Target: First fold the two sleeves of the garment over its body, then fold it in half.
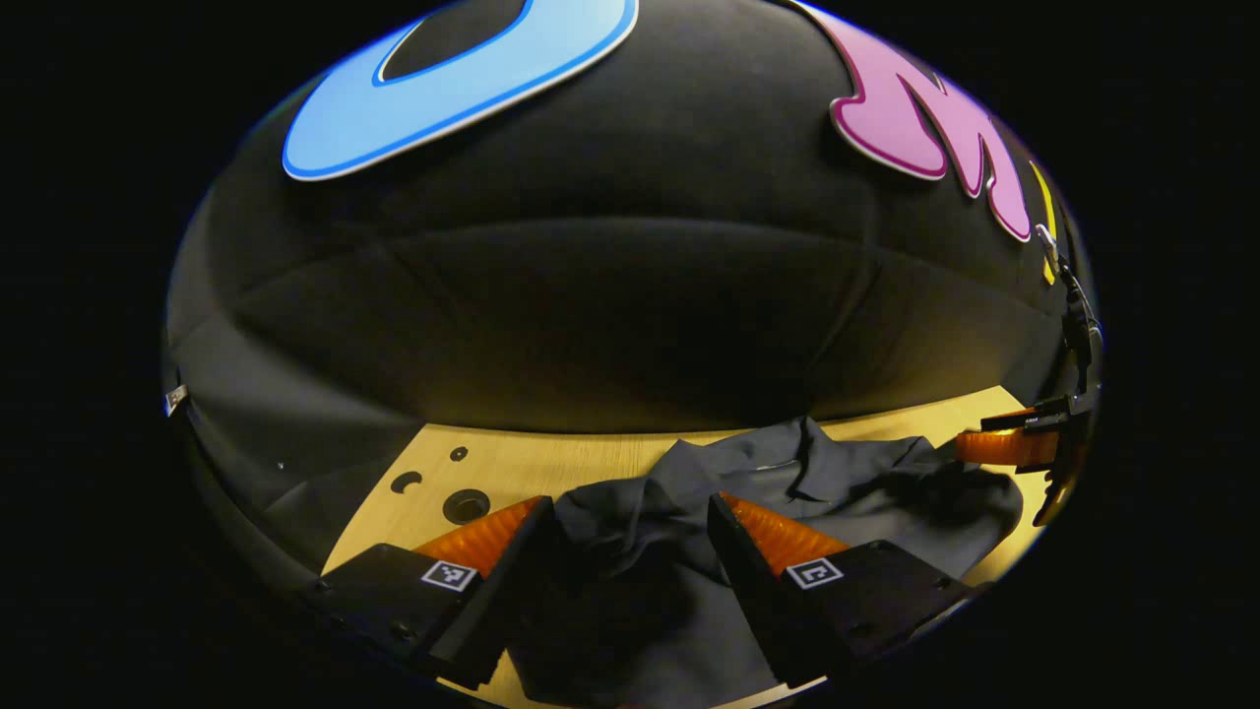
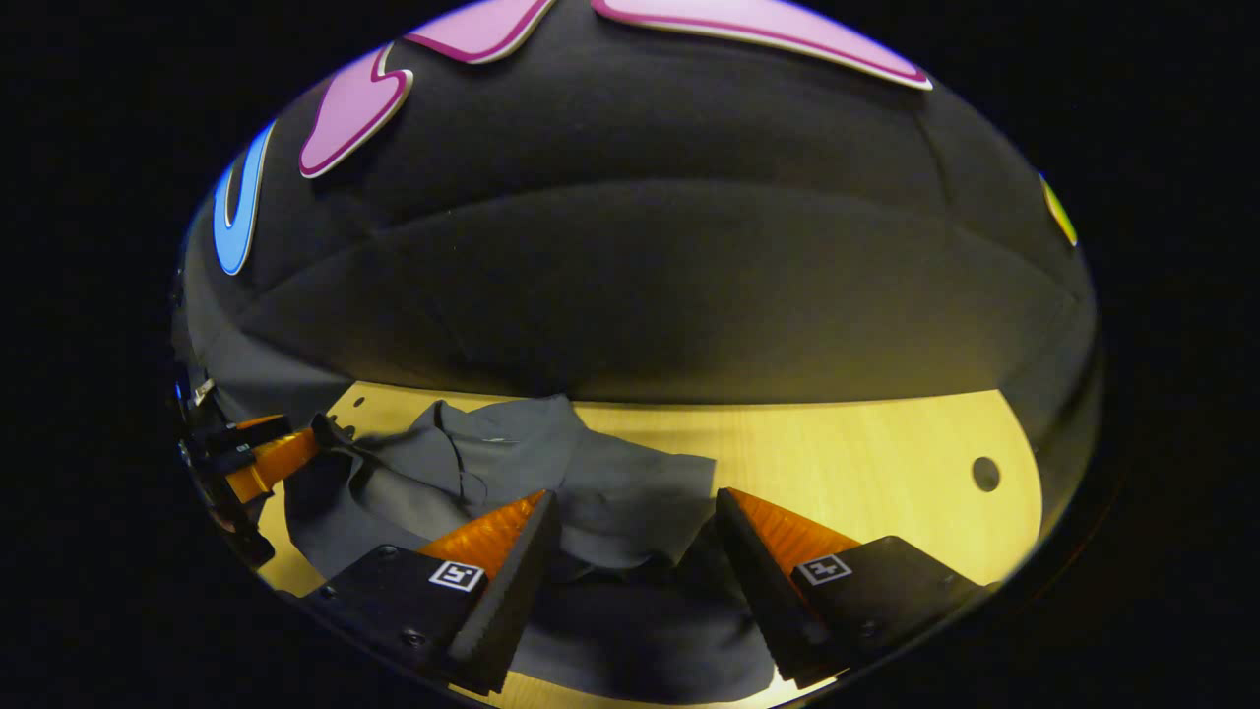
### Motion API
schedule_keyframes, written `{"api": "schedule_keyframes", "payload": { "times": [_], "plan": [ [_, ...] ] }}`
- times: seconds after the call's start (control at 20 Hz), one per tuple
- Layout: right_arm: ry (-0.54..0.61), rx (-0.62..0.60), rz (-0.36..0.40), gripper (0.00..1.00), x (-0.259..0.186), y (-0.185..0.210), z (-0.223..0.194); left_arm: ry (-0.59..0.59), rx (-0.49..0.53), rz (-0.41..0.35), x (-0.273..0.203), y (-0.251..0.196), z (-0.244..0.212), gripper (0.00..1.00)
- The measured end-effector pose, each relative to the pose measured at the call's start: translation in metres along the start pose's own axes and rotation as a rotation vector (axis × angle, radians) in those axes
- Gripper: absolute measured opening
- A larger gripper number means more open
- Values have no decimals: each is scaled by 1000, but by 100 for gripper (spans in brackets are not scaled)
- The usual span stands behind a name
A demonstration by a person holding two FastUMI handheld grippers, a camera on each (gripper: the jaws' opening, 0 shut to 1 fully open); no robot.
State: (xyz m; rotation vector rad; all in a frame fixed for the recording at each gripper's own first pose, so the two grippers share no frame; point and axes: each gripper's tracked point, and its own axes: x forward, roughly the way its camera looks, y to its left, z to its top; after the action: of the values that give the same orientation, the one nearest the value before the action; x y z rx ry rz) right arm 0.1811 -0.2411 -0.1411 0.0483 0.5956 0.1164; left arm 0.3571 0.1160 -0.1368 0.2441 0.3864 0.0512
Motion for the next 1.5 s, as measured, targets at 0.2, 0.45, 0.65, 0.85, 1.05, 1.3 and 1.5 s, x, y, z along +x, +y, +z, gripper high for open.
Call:
{"api": "schedule_keyframes", "payload": {
  "times": [0.2, 0.45, 0.65, 0.85, 1.05, 1.3, 1.5],
  "plan": [
    [-52, -67, -30, 99, -44, -1, 16, -57, 30, -11, -41, -8, 26, 98],
    [-167, -99, -55, 99, -119, 12, 39, -177, 74, -37, -112, -24, 67, 98],
    [-260, -117, -67, 98, -190, 26, 55, -249, 38, -55, -178, -24, 85, 98],
    [-327, -126, -81, 99, -265, 42, 59, -290, -47, -62, -245, -15, 84, 98],
    [-416, -116, -101, 99, -342, 55, 41, -322, -110, -49, -309, 5, 69, 98],
    [-469, -69, -92, 99, -400, 79, 13, -352, -110, -19, -380, 22, 43, 99],
    [-518, -44, -96, 99, -436, 92, -2, -429, -85, -1, -423, 25, 45, 99]
  ]
}}
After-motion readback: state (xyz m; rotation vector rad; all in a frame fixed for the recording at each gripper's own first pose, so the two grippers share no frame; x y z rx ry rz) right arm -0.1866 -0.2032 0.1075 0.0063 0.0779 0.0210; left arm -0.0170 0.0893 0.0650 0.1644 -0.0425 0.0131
